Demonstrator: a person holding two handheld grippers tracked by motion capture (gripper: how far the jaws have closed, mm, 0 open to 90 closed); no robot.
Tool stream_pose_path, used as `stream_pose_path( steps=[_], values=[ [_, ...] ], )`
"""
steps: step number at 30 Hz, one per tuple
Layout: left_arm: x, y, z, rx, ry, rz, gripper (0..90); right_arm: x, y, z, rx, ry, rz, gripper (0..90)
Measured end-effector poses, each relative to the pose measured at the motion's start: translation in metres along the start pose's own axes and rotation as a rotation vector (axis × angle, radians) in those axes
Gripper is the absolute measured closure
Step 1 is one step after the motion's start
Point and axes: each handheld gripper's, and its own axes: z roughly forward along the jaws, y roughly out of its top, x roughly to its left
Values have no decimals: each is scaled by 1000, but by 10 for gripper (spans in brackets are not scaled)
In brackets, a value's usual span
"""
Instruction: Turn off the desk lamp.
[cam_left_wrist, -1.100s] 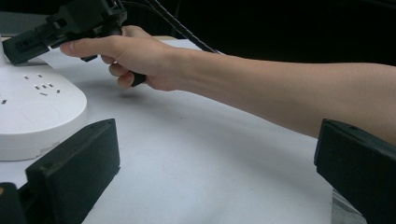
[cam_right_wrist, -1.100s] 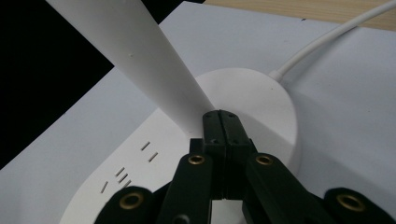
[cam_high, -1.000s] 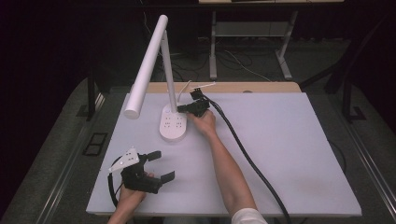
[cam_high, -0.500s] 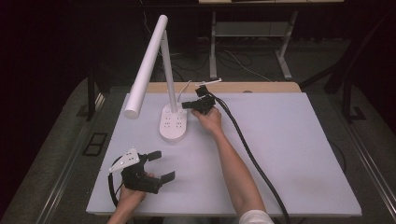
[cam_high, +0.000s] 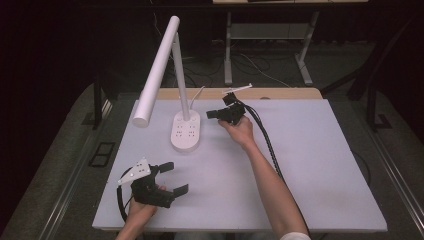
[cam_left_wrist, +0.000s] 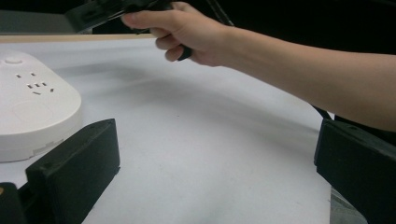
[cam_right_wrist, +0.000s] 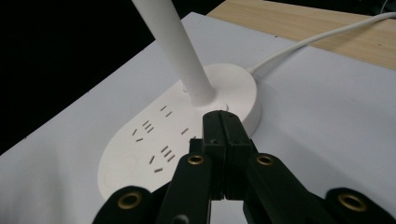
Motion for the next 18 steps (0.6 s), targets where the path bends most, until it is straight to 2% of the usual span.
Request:
stream_pose_path(
  steps=[5, 6, 7, 11, 12, 13, 14, 16, 17, 18],
  values=[
    [0, 0, 0, -3, 3, -1, 0, 4, -2, -17, -8, 1, -9, 795],
    [0, 0, 0, -4, 4, -3, 0, 5, -3, -21, -4, -6, -16, 762],
    [0, 0, 0, -4, 4, -3, 0, 9, -5, -28, 4, -36, -26, 711],
    [-1, 0, 1, 1, 4, 4, 0, 11, -9, -41, -4, -47, -30, 640],
    [-1, 0, 2, 3, 1, 4, 0, 12, -10, -46, -10, -50, -29, 608],
    [-1, 0, 2, 5, 2, 6, 0, 13, -12, -57, -19, -46, -17, 537],
    [-1, 0, 2, 5, 2, 6, 0, 13, -12, -57, -19, -46, -17, 537],
    [-1, 0, 3, 8, 1, 7, 0, 14, -14, -66, -19, -54, -17, 456],
    [-1, 0, 3, 9, 1, 9, 0, 16, -16, -74, -16, -57, -15, 380],
    [-1, 0, 3, 10, 2, 7, 0, 16, -16, -74, -16, -57, -15, 380]
  ],
)
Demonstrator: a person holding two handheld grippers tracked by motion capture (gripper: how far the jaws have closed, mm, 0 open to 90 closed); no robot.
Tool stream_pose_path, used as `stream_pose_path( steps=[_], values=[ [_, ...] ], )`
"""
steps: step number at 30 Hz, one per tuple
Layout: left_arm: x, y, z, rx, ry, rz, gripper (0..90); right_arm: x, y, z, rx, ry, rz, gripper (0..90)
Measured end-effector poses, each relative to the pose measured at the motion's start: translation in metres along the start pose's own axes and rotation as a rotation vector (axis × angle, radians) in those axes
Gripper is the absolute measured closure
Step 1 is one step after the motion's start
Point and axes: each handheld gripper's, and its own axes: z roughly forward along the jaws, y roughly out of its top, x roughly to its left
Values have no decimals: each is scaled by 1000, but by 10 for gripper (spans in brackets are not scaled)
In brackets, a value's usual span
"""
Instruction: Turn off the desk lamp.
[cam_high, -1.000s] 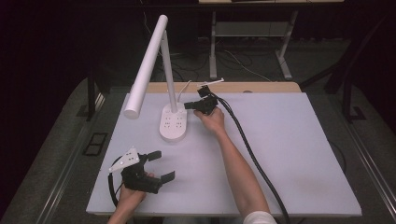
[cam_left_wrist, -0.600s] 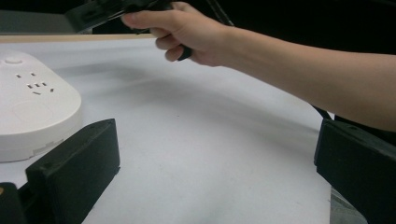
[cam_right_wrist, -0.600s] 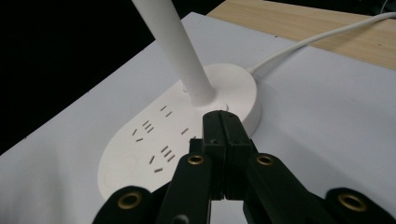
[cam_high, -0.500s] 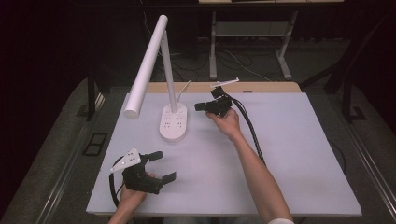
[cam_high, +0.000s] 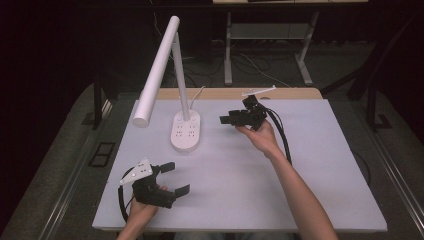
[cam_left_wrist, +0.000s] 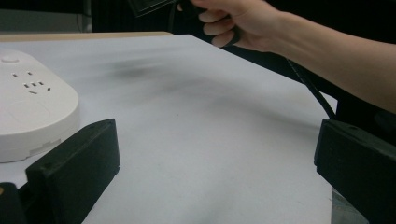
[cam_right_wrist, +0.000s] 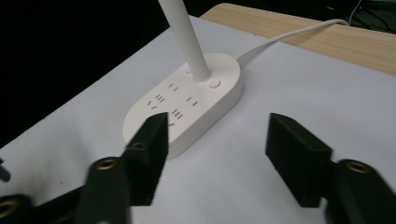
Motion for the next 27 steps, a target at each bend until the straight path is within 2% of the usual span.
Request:
stream_pose_path(
  steps=[4, 5, 7, 8, 9, 10, 13, 15, 19, 27],
  values=[
    [0, 0, 1, 5, 4, 6, 0, 4, -7, -19, 5, -26, -24, 150],
    [0, 0, 1, 5, 4, 7, 0, 5, -10, -24, 4, -27, -26, 107],
    [0, 0, 1, 8, 5, 7, 0, 6, -16, -32, -1, -29, -33, 78],
    [0, 0, 1, 7, 6, 7, 0, 6, -20, -38, 9, -26, -34, 3],
    [0, 0, 1, 10, 7, 9, 0, 8, -26, -46, 15, -35, -41, 6],
    [0, 0, 1, 10, 7, 9, 0, 8, -26, -46, 15, -35, -41, 6],
    [-1, 0, 2, 14, 7, 9, 0, 9, -39, -62, -3, -33, -34, 6],
    [-1, 0, 2, 14, 7, 13, 0, 11, -53, -77, -7, -46, -37, 6],
    [-2, -1, 3, 18, 7, 13, 0, 13, -65, -89, -12, -56, -36, 6],
    [-4, -1, 3, 17, 5, 16, 0, 21, -97, -124, -61, -77, -19, 7]
  ],
)
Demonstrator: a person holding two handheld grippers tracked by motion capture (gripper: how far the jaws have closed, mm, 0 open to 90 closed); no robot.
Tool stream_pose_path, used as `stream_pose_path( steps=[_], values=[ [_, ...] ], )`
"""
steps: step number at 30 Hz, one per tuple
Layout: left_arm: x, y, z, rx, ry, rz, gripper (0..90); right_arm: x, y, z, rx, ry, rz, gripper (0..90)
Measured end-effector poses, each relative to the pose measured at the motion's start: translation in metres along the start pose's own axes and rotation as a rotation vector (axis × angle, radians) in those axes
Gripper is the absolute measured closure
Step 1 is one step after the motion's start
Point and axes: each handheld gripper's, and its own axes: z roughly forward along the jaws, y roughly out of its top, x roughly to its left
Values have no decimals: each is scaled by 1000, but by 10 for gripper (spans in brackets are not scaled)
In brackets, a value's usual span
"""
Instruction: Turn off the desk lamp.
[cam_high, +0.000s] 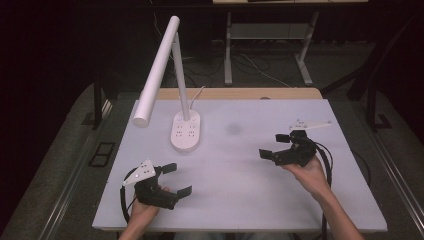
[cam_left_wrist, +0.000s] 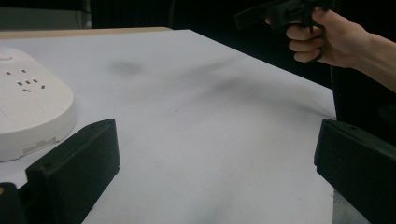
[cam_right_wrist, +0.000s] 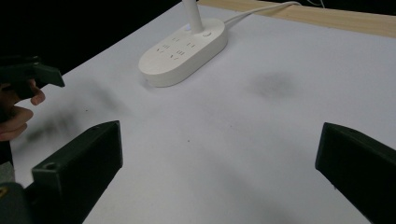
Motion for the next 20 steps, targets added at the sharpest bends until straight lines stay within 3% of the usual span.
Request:
stream_pose_path(
  steps=[20],
  values=[
    [0, 0, 0, 7, 7, 1, 0, -1, -78, -51, -36, -86, 67, 7]
  ],
)
